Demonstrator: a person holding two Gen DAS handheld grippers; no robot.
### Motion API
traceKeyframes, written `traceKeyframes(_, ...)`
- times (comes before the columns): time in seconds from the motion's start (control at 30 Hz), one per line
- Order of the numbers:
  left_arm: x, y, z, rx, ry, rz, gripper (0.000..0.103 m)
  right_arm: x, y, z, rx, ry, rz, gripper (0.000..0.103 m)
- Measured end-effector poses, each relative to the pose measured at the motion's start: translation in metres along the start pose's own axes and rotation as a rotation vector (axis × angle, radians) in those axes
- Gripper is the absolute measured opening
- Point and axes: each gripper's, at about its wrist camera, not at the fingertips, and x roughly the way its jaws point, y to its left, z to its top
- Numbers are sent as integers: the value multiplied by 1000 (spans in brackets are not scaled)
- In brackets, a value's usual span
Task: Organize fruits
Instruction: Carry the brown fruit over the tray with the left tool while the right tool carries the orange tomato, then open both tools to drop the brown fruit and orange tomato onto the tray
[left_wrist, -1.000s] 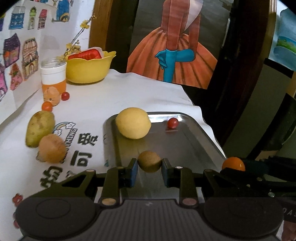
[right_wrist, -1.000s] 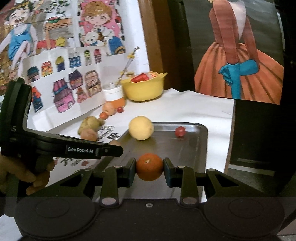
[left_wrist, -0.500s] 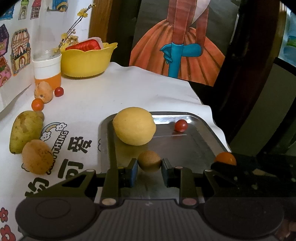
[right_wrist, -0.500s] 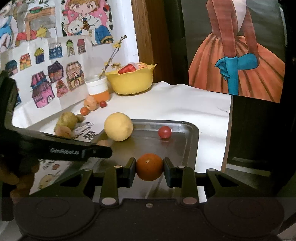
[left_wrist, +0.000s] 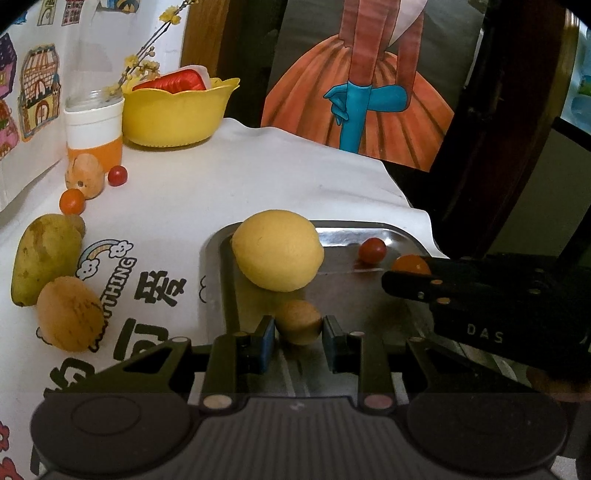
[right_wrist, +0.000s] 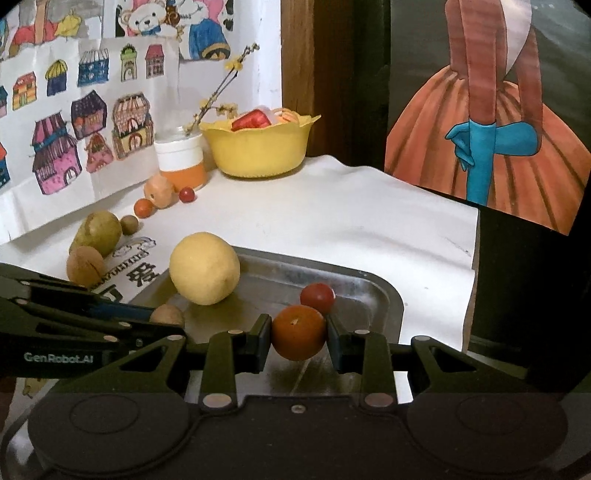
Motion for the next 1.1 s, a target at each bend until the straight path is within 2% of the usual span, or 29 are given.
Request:
traceKeyframes(0.47, 4, 0, 1, -6, 1, 0, 31, 4, -1, 0, 5, 20, 1, 36)
traceKeyframes(0.57, 2, 1, 1, -19, 2, -4, 37, 1, -1, -1, 14, 15, -5, 47)
traceKeyframes(0.7, -4, 4, 0, -43, -6, 1, 56, -5, -1, -4, 21, -3, -29, 68)
traceKeyframes(0.8, -14, 5, -2, -52, -33, 2, 60, -12, 0, -6, 23, -12, -36, 75)
traceKeyframes(0.9, -30, 4, -3, -40, -81, 26, 72, -21, 2, -8, 20, -26, -41, 81)
traceKeyframes(0.97, -40, 4, -4, -38, -107, 32, 75, -29, 3, -9, 21, -41, -45, 85)
traceKeyframes(1.03, -51, 3, -4, -40, -132, 38, 83, -37, 5, -9, 25, -55, -45, 90)
traceKeyframes(1.1, -60, 3, -4, -42, -155, 49, 89, -48, 8, -10, 29, -72, -45, 98)
